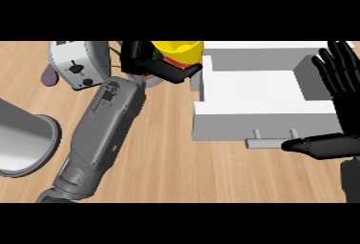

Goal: Pick up the cup, place it into the drawer and close the drawer

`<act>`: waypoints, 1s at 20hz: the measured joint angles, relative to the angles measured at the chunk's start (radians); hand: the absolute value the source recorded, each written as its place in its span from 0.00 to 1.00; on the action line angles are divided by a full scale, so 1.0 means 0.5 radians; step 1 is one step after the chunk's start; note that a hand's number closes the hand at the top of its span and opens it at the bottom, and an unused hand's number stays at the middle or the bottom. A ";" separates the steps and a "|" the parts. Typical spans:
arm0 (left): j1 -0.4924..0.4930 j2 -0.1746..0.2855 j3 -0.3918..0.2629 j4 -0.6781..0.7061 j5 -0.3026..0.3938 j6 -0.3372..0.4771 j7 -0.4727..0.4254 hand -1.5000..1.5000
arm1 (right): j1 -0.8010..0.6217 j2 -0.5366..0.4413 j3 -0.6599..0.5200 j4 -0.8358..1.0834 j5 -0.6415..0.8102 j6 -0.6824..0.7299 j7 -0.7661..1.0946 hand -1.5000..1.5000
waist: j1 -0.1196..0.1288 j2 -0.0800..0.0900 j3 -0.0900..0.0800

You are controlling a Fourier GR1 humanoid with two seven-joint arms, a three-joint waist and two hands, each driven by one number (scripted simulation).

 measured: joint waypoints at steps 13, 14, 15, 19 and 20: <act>-0.682 -0.010 -0.297 0.768 0.170 0.452 0.362 1.00 | -0.086 0.023 0.036 0.030 0.016 -0.007 -0.022 0.00 | -0.115 0.035 0.001; -0.717 -0.010 -0.321 0.828 0.181 0.467 0.376 1.00 | -0.100 0.013 0.031 0.042 0.005 0.007 -0.024 0.00 | -0.127 0.039 0.002; -0.734 -0.010 -0.349 0.881 0.198 0.463 0.379 1.00 | -0.100 0.019 0.041 0.048 0.009 0.011 -0.037 0.00 | -0.143 0.044 0.002; -0.737 -0.010 -0.500 1.041 0.251 0.398 0.411 1.00 | -0.161 0.032 0.076 0.031 -0.007 0.013 0.006 0.00 | -0.213 0.060 0.002; -0.736 -0.010 -0.533 1.075 0.256 0.371 0.420 1.00 | -0.173 0.034 0.085 0.033 -0.008 0.019 0.006 0.00 | -0.229 0.066 0.002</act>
